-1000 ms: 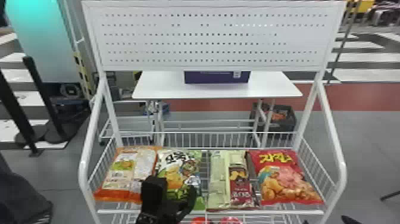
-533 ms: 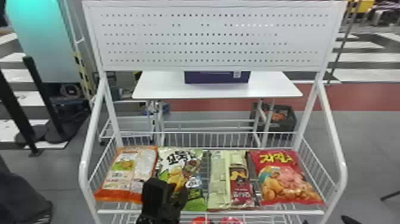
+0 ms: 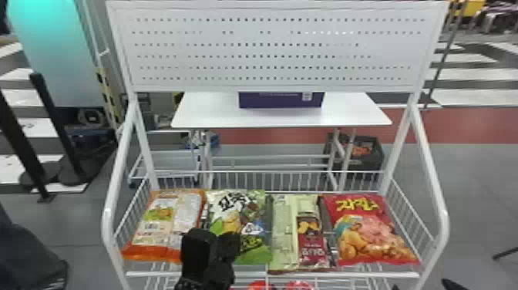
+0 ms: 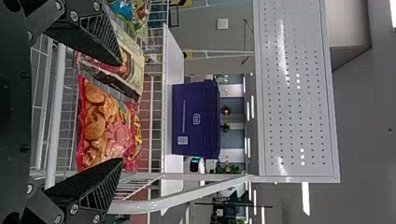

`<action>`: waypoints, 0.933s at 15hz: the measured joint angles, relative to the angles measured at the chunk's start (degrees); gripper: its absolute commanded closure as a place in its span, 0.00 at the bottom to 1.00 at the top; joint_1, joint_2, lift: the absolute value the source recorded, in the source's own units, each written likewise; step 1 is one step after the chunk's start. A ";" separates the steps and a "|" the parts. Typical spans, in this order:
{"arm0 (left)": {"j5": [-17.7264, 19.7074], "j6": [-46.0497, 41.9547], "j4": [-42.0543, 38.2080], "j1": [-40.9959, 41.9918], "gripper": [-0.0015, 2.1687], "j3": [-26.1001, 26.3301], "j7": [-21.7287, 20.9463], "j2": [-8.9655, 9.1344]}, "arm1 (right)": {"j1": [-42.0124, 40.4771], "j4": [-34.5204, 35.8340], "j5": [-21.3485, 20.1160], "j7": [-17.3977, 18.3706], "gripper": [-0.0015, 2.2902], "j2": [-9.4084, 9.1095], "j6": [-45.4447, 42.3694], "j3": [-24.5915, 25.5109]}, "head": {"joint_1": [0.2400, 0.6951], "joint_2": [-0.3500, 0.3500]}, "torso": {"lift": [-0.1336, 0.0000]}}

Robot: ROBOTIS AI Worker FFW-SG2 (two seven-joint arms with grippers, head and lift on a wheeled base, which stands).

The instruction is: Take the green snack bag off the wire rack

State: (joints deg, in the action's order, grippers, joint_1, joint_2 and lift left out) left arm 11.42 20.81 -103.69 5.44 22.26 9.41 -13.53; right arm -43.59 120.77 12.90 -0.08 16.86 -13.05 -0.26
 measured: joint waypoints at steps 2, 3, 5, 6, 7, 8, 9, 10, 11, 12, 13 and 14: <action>0.38 -0.88 -3.36 2.00 0.77 -0.27 0.19 -0.59 | 0.07 -0.01 -0.02 0.00 0.07 0.00 0.00 -0.01 | 0.57 0.50 | 1.00; 0.48 -2.03 -5.66 3.54 0.77 -0.39 0.46 -1.18 | 0.16 -0.05 -0.04 0.00 0.07 -0.02 0.00 -0.05 | 0.57 0.50 | 1.00; 0.45 -5.78 -10.03 7.91 0.77 -1.55 1.06 -2.40 | 0.39 -0.12 -0.07 0.00 0.07 -0.09 0.00 -0.14 | 0.57 0.50 | 1.00; 0.39 -8.00 -11.59 10.01 0.77 -2.35 1.37 -2.80 | 0.51 -0.18 -0.08 0.00 0.07 -0.12 0.00 -0.23 | 0.57 0.50 | 1.00; 0.39 -10.84 -13.25 12.58 0.77 -3.55 1.54 -3.43 | 0.66 -0.30 -0.12 0.00 0.07 -0.14 0.00 -0.34 | 0.57 0.50 | 1.00; 0.42 -13.84 -14.74 15.14 0.77 -4.81 1.76 -4.12 | 0.83 -0.48 -0.14 0.00 0.07 -0.17 0.00 -0.48 | 0.57 0.50 | 1.00; 0.43 -16.31 -15.79 17.20 0.77 -5.87 2.03 -4.67 | 0.95 -0.63 -0.17 0.00 0.07 -0.20 0.00 -0.60 | 0.57 0.50 | 1.00; 0.44 -19.39 -16.79 19.60 0.77 -7.19 2.18 -5.12 | 1.05 -0.75 -0.27 0.00 0.07 -0.25 0.00 -0.72 | 0.57 0.50 | 1.00; 0.44 -22.33 -17.49 21.71 0.77 -8.37 2.20 -5.33 | 1.13 -0.82 -0.38 0.01 0.07 -0.29 0.00 -0.85 | 0.57 0.50 | 1.00; 0.44 -25.93 -18.07 24.12 0.77 -9.68 2.20 -5.41 | 1.20 -0.93 -0.47 0.05 0.07 -0.32 0.00 -1.00 | 0.57 0.50 | 1.00; 0.44 -28.97 -18.44 26.06 0.77 -10.71 2.28 -5.44 | 1.26 -1.02 -0.55 0.05 0.07 -0.33 0.00 -1.11 | 0.57 0.50 | 1.00; 0.44 -32.70 -18.75 28.45 0.77 -11.98 2.41 -5.45 | 1.30 -1.11 -0.64 0.04 0.07 -0.33 0.00 -1.20 | 0.57 0.50 | 1.00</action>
State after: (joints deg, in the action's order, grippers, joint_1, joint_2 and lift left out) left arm 11.86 -11.90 -122.44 33.88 10.28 11.82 -18.98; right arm -42.29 119.66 12.26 -0.05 16.52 -13.05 -1.46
